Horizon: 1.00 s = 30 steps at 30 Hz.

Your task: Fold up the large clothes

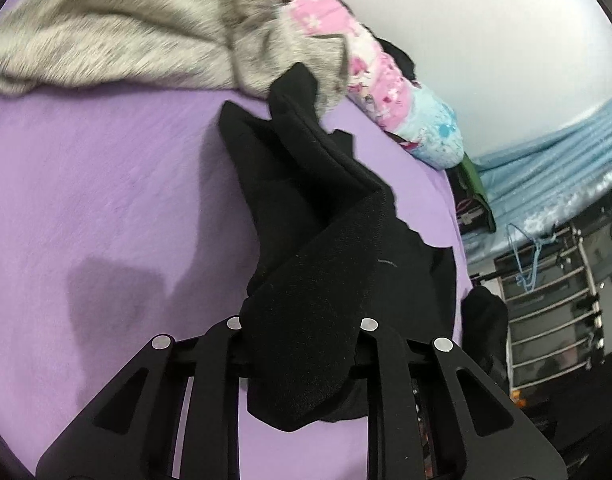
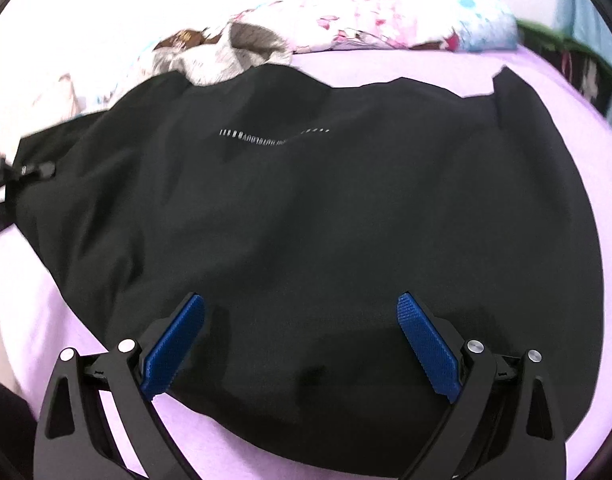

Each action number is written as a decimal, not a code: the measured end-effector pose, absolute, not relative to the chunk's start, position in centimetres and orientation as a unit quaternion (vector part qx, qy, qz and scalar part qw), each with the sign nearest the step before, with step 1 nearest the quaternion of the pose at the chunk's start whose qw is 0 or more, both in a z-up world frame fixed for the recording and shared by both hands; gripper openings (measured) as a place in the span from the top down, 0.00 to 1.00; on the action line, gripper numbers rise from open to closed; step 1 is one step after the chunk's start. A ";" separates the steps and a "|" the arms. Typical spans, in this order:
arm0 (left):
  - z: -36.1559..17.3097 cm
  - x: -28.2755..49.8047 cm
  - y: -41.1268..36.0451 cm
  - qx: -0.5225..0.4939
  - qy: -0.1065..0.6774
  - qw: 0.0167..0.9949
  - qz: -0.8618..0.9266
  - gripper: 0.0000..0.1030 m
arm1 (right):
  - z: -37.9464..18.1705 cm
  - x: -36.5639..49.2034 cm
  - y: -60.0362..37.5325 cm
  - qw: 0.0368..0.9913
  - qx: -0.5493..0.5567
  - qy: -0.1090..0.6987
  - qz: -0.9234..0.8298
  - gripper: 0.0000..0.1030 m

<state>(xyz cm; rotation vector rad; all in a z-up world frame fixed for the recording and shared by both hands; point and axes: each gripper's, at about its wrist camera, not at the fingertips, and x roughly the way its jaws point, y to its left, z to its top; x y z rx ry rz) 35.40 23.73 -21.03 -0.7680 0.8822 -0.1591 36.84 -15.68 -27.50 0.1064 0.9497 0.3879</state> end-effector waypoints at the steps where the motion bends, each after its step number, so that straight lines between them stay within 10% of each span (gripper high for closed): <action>1: -20.0 35.5 22.6 -0.348 0.414 0.838 -0.076 0.83 | -27.1 37.0 -16.0 0.869 0.066 0.451 0.194 0.08; 30: -11.4 39.6 -7.7 -0.108 0.411 0.895 -0.137 0.83 | -20.2 39.5 -36.9 0.791 0.446 0.359 0.215 0.06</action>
